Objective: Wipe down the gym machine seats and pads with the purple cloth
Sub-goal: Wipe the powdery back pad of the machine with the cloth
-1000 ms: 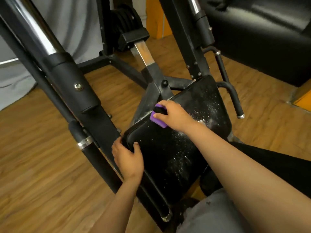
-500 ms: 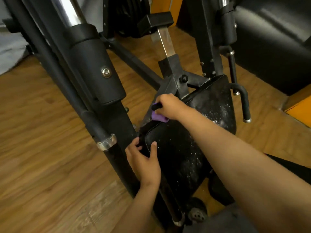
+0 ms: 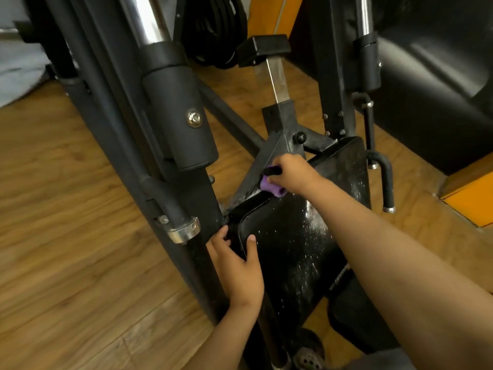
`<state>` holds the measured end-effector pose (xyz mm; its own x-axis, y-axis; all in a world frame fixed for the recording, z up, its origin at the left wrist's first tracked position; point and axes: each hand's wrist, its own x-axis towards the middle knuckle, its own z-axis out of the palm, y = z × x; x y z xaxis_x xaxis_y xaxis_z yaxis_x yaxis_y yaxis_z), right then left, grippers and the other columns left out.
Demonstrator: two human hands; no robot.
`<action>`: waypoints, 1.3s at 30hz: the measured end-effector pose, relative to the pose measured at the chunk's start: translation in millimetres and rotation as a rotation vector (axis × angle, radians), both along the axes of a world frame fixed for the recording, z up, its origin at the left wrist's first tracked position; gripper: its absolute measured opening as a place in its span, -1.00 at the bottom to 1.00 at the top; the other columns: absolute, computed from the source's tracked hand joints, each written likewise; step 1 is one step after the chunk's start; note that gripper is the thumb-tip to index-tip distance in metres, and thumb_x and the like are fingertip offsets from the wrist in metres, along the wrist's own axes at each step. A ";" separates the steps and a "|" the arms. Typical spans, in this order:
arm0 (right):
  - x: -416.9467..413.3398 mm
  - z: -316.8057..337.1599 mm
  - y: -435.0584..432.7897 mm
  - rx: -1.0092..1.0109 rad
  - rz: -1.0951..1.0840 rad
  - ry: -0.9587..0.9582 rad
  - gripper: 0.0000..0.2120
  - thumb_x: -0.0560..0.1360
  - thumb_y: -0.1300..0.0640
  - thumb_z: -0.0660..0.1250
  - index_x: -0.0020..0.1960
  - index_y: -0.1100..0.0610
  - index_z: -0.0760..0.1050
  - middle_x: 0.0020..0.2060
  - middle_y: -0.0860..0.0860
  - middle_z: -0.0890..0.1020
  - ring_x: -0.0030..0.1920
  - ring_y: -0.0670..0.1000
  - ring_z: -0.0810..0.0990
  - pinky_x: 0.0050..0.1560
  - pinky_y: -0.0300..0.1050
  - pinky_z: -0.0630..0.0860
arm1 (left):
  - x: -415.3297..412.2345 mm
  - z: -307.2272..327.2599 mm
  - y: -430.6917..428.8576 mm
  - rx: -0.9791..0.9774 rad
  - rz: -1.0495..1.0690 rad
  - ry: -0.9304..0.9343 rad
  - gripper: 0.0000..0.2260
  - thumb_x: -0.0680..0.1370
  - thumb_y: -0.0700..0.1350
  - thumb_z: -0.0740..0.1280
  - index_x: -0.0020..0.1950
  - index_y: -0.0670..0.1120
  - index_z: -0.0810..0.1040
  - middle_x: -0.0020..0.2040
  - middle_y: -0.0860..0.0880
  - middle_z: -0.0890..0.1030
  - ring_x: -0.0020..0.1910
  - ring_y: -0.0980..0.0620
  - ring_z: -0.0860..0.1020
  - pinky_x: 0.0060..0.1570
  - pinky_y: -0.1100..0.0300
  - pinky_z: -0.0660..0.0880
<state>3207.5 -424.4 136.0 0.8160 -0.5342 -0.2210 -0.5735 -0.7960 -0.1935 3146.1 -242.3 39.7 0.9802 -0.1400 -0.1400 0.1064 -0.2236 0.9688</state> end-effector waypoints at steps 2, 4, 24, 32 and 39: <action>-4.0 -2.6 14.3 0.078 0.062 -0.041 -0.81 0.47 0.15 0.39 0.07 0.16 0.58 -0.08 0.14 0.64 -0.04 0.11 0.63 -0.12 -0.07 0.51 | 0.9 -0.2 -1.5 0.013 -0.002 0.002 -0.55 0.52 -0.07 0.41 0.36 -0.11 0.39 0.25 0.00 0.39 0.13 0.14 0.41 0.08 0.30 0.34; -0.1 -11.9 42.7 0.168 0.154 -0.065 -0.78 0.47 0.10 0.41 0.10 0.13 0.58 -0.07 0.09 0.64 -0.03 0.06 0.62 -0.04 -0.06 0.54 | 0.4 0.2 -1.8 0.038 0.002 -0.001 -0.55 0.51 -0.06 0.41 0.36 -0.10 0.39 0.26 -0.01 0.39 0.13 0.13 0.42 0.10 0.26 0.37; 13.0 -7.3 -11.2 0.117 0.240 0.038 -0.84 0.47 0.16 0.40 -0.01 0.21 0.55 0.00 0.20 0.59 0.01 0.18 0.60 -0.12 -0.06 0.51 | 72.4 30.2 -40.3 0.528 -0.469 -0.330 -0.83 0.56 0.05 0.29 0.07 0.03 0.58 -0.01 0.10 0.59 0.01 0.10 0.54 0.08 0.06 0.49; -2.5 5.1 -111.3 -0.105 -0.046 0.030 -0.74 0.44 0.19 0.42 0.10 0.24 0.56 0.02 0.18 0.60 0.06 0.19 0.60 0.00 -0.01 0.54 | 91.1 45.1 -92.7 0.476 -0.643 -0.355 -0.91 0.54 0.04 0.35 -0.04 0.05 0.56 -0.08 0.09 0.58 -0.11 0.15 0.54 -0.06 0.12 0.53; 5.6 -14.6 -94.1 0.099 0.217 -0.042 -0.84 0.46 0.15 0.41 0.01 0.20 0.61 -0.11 0.15 0.64 -0.05 0.10 0.61 -0.04 -0.03 0.55 | 90.3 32.3 -131.1 0.587 -0.600 -0.518 -0.76 0.51 0.20 0.31 -0.06 0.05 0.51 -0.09 0.12 0.50 -0.06 0.13 0.47 -0.20 0.21 0.40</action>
